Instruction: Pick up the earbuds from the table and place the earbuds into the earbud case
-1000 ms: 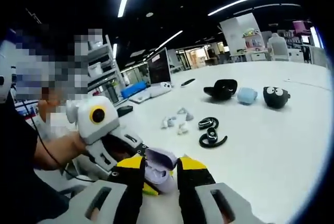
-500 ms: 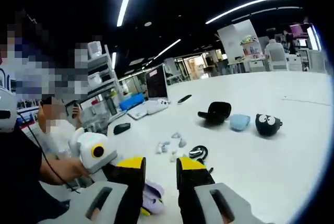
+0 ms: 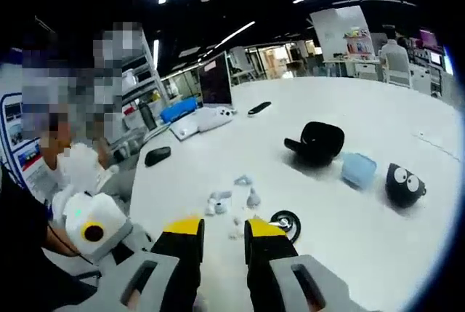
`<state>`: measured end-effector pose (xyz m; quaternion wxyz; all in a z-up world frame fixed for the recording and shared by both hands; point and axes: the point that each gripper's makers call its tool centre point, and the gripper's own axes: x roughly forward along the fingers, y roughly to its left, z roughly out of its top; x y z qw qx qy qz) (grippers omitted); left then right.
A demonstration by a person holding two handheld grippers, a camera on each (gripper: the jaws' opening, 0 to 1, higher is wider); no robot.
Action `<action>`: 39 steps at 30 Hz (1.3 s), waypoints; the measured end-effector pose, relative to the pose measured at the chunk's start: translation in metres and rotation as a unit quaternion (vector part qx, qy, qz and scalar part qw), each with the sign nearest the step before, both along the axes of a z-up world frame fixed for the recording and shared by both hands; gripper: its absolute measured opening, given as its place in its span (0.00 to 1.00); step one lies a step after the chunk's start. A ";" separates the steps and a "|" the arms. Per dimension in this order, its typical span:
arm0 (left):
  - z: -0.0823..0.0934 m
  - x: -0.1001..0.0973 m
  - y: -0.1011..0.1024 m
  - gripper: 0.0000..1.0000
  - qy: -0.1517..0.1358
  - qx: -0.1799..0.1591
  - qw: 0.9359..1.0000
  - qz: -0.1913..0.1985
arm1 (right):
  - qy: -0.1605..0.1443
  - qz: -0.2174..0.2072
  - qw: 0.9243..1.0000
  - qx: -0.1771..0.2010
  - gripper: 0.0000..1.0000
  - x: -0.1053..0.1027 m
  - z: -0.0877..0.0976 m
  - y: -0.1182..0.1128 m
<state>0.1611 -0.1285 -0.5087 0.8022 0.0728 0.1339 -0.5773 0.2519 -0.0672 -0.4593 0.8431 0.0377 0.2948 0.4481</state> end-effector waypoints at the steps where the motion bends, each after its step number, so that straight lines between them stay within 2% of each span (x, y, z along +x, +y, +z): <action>1: 0.000 0.000 0.000 0.19 -0.001 0.000 1.000 0.000 | -0.005 0.002 1.000 -0.017 0.21 0.004 -0.004 0.000; 4: 0.000 0.001 0.000 0.19 -0.003 0.000 1.000 0.001 | -0.003 0.006 0.999 -0.043 0.21 0.014 -0.013 0.006; 9: -0.001 0.001 0.000 0.19 -0.009 0.002 1.000 0.001 | 0.017 0.011 0.997 -0.070 0.20 0.031 -0.029 0.017; 12: -0.001 0.001 -0.001 0.19 -0.011 0.002 1.000 0.002 | 0.041 0.007 0.996 -0.076 0.20 0.038 -0.040 0.022; 17: -0.001 0.000 -0.001 0.19 -0.013 0.001 1.000 0.000 | 0.058 0.008 0.995 -0.086 0.19 0.043 -0.053 0.028; 28: -0.001 -0.002 -0.001 0.19 -0.013 0.001 1.000 -0.003 | 0.048 0.009 0.995 -0.091 0.18 0.044 -0.053 0.030; 39: -0.001 -0.002 -0.001 0.19 -0.015 0.001 1.000 -0.002 | 0.042 0.027 0.995 -0.083 0.17 0.036 -0.049 0.039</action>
